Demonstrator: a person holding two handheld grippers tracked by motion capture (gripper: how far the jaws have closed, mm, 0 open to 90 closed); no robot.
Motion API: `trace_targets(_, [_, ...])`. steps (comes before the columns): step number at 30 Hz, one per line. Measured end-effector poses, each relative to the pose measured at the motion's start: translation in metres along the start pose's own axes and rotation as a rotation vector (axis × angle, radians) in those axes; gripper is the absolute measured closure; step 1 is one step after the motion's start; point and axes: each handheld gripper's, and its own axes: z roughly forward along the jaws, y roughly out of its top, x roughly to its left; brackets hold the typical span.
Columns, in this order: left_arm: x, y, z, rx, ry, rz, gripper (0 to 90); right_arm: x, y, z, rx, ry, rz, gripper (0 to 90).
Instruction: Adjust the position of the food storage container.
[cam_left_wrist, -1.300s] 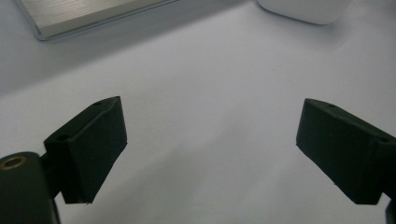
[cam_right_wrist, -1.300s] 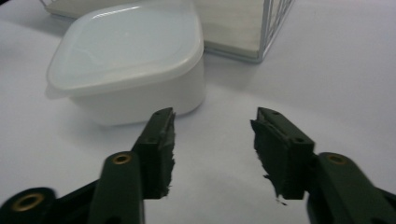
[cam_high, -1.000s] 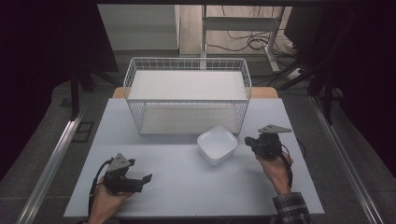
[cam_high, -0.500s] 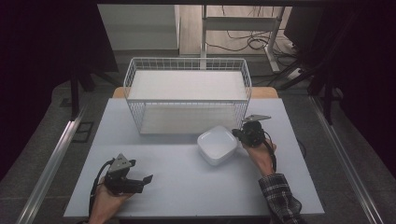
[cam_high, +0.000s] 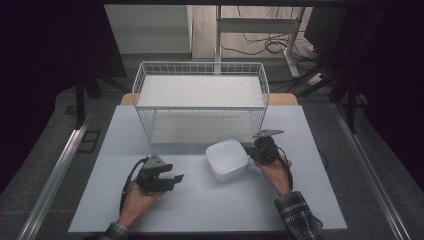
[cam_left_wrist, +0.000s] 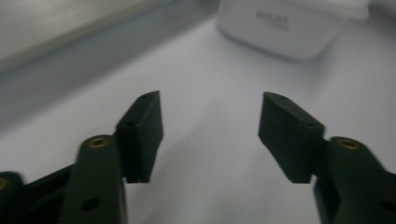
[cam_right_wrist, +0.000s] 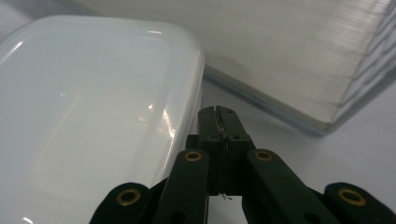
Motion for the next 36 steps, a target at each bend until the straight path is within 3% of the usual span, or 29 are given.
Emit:
trace_targets(1, [0.0,0.0,0.0,0.0,0.0,0.0,44.5,0.0,0.0,0.0,0.0,0.0,0.0,89.0])
trace_targets(2, [-0.001,0.016,0.017,0.006,-0.032,-0.008,49.7,0.005,0.0,0.002,0.012,0.005,-0.005,89.0])
trace_targets(3, [-0.001,0.016,0.017,0.006,-0.032,-0.008,53.6,0.007,-0.001,0.003,0.015,0.004,-0.013,89.0])
trace_targets(5, [-0.002,0.031,0.038,0.026,-0.037,-0.022,64.5,0.012,0.0,0.004,0.02,0.0,-0.009,88.9])
trace_targets(8, [-0.003,0.033,0.054,0.034,-0.054,-0.052,80.4,0.02,0.0,0.005,0.026,0.015,-0.013,88.9])
trace_targets(11, [-0.003,0.028,0.058,0.045,-0.043,-0.047,88.5,0.028,-0.001,0.006,0.036,0.035,-0.026,89.1])
trace_targets(19, [0.0,0.022,0.045,0.057,-0.021,-0.056,89.9,0.05,-0.004,0.004,0.05,0.045,-0.071,89.2])
trace_targets(20, [-0.003,0.019,0.04,0.065,-0.015,-0.046,89.9,0.057,-0.007,0.002,0.053,0.049,-0.081,89.2])
trace_targets(29, [-0.014,0.007,0.024,0.07,-0.041,-0.033,89.9,0.077,-0.023,-0.009,0.082,0.057,-0.09,89.2])
trace_targets(32, [-0.017,0.005,0.021,0.083,-0.019,-0.016,89.9,0.085,-0.026,-0.015,0.071,0.052,-0.11,89.2])
trace_targets(36, [-0.018,0.005,0.018,0.08,-0.021,-0.027,89.9,0.09,-0.03,-0.018,0.073,0.057,-0.113,89.2])
